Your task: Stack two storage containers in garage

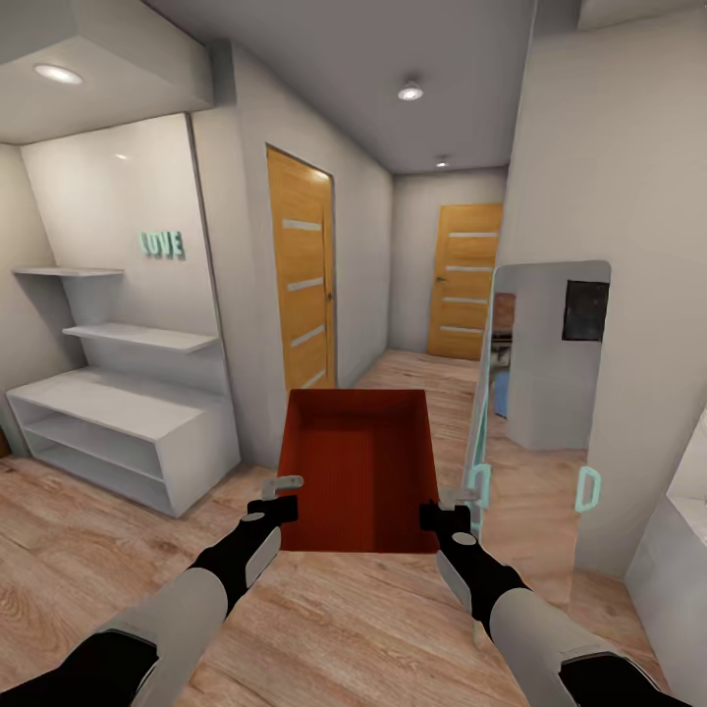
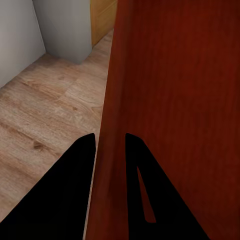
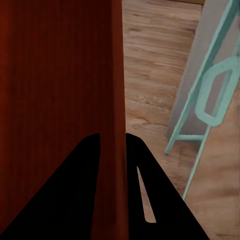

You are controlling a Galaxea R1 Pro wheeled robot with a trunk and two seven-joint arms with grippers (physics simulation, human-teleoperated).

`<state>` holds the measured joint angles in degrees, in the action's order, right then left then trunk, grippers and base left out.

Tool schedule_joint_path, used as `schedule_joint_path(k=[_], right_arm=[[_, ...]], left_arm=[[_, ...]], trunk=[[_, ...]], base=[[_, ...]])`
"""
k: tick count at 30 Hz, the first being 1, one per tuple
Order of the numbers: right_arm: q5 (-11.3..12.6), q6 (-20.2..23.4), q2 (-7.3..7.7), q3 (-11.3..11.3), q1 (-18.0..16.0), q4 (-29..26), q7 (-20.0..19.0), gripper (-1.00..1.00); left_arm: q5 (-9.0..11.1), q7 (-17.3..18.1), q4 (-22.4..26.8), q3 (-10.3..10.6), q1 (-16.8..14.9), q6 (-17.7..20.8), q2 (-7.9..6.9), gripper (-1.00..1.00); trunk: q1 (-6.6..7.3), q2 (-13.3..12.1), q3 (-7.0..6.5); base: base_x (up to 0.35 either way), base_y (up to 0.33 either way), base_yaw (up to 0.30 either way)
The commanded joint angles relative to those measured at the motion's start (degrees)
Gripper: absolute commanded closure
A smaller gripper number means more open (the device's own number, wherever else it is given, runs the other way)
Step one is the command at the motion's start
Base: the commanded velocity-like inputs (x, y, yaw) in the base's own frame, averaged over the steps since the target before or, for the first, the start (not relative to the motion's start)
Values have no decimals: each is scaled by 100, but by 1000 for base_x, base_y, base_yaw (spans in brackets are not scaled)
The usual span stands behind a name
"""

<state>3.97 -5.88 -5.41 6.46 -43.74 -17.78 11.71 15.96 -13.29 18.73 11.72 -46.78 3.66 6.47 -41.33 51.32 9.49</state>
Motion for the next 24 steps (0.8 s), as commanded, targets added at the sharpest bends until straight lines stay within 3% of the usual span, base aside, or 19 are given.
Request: schedule_joint_path(k=[1,20,24], right_arm=[[51,-29,5,-233,-12,7,463,100],[51,-32,6,-233,-12,-11,455,100],[52,-36,5,-233,-12,-8,459,100]], left_arm=[[-64,-306,25,49,2,38,-199,100],[-67,-306,25,53,2,38,-199,100],[-67,-306,25,57,2,38,-199,100]], trunk=[[-4,6,8],[-4,6,8],[-4,6,8]], base=[[306,208,-102],[305,208,-5],[305,203,-151]])
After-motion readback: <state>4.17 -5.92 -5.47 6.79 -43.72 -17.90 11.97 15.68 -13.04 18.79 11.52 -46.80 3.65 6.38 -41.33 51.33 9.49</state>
